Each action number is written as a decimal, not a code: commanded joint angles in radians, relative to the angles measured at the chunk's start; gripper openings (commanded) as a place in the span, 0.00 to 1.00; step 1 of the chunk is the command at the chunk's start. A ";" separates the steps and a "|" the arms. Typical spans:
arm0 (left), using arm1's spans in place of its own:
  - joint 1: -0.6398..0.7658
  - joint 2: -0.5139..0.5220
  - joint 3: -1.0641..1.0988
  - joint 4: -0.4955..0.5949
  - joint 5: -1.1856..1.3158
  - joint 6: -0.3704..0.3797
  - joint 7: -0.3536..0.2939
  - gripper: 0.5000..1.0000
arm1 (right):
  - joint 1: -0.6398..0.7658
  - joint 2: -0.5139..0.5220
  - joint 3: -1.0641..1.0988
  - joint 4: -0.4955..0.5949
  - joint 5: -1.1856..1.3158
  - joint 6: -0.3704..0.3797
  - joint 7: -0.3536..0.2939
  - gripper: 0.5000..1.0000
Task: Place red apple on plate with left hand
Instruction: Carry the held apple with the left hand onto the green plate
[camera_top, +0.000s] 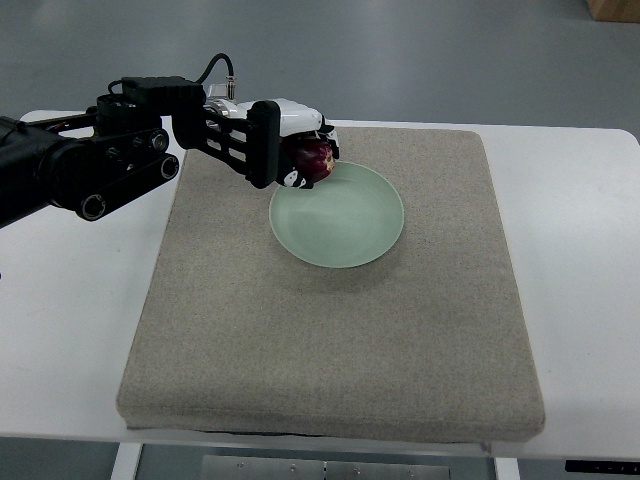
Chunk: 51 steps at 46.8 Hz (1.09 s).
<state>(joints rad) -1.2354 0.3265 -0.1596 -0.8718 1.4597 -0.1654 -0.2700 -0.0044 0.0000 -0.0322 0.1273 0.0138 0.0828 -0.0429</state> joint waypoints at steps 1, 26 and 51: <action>0.004 -0.017 0.002 0.000 -0.001 0.000 0.002 0.00 | 0.000 0.000 0.000 0.000 0.000 0.000 0.000 0.86; 0.031 -0.072 0.015 0.000 -0.002 0.000 0.000 0.00 | 0.000 0.000 0.000 0.000 0.000 0.000 0.000 0.86; 0.057 -0.096 0.014 0.000 -0.009 -0.002 0.000 0.40 | 0.000 0.000 0.000 0.000 0.000 0.000 0.000 0.86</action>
<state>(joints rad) -1.1812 0.2313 -0.1437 -0.8711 1.4527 -0.1676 -0.2699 -0.0046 0.0000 -0.0322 0.1273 0.0138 0.0828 -0.0429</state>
